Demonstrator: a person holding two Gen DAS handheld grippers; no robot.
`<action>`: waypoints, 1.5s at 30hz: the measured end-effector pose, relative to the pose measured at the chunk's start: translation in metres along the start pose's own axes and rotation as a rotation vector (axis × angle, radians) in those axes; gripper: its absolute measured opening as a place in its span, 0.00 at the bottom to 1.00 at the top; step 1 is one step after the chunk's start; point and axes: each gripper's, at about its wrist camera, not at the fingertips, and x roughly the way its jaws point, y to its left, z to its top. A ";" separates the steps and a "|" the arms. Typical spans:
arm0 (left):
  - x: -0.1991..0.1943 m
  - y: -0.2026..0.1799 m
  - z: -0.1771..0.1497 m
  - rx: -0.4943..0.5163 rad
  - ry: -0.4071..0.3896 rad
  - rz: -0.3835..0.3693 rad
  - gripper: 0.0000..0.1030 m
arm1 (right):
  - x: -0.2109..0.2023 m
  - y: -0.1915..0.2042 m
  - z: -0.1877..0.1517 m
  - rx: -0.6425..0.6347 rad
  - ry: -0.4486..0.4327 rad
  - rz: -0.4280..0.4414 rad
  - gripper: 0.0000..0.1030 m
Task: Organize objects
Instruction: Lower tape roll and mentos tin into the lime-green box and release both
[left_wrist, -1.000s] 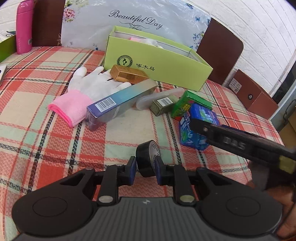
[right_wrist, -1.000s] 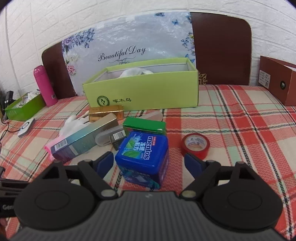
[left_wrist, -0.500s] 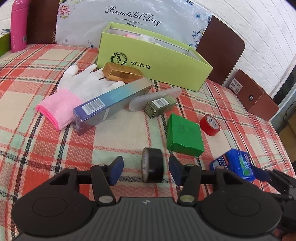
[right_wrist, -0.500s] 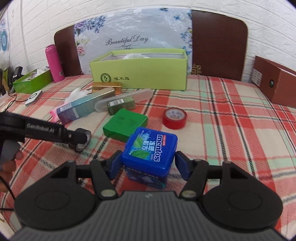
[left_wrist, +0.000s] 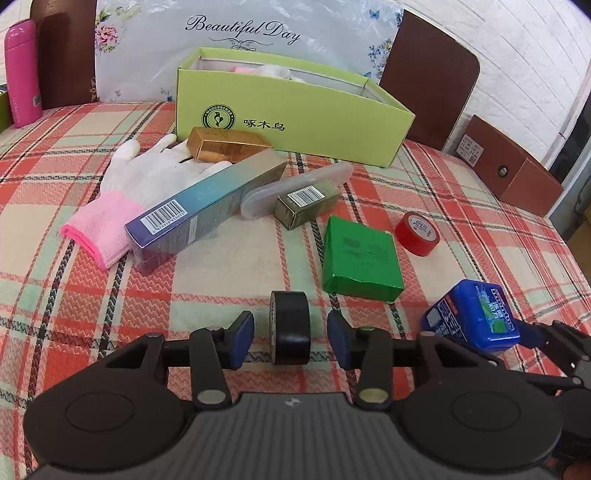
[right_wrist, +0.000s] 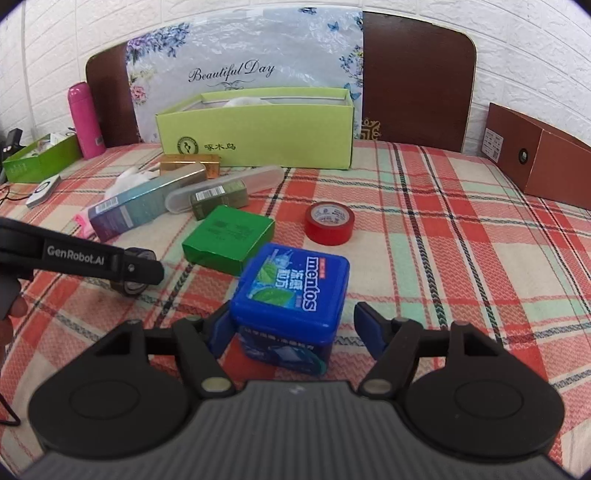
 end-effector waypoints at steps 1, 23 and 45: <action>-0.001 0.002 0.000 -0.008 0.002 -0.009 0.44 | -0.001 0.001 0.000 -0.009 0.001 -0.006 0.65; -0.035 -0.015 0.052 0.061 -0.101 -0.171 0.18 | -0.017 -0.016 0.054 0.032 -0.132 0.117 0.57; 0.063 -0.023 0.239 0.001 -0.207 -0.127 0.18 | 0.129 -0.028 0.217 -0.133 -0.293 0.054 0.57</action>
